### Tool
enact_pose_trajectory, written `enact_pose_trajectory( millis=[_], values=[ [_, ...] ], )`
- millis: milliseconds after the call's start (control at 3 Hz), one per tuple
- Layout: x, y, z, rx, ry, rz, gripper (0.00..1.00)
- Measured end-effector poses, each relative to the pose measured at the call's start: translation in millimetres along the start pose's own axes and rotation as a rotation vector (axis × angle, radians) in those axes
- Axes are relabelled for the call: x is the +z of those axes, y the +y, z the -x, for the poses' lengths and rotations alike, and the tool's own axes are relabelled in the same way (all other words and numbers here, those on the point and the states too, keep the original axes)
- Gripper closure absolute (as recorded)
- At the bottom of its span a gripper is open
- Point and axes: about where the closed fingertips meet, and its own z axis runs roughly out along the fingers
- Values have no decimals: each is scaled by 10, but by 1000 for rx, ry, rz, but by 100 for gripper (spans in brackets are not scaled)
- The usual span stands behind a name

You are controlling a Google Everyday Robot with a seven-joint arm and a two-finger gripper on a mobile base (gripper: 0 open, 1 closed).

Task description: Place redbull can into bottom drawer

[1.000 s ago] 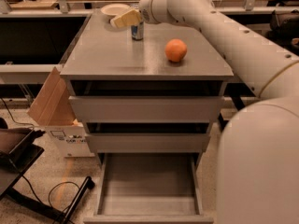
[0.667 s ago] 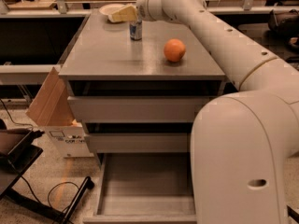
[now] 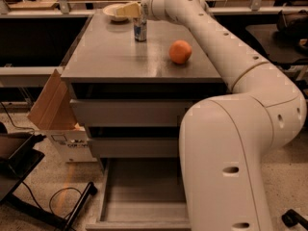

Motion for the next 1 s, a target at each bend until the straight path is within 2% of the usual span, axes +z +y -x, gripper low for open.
enact_pose_trajectory(
  millis=[333,1000],
  values=[
    [194,-107,-64,-16,-41,-6,0],
    [470,-182,-281,-21,-56,-2,2]
  ],
)
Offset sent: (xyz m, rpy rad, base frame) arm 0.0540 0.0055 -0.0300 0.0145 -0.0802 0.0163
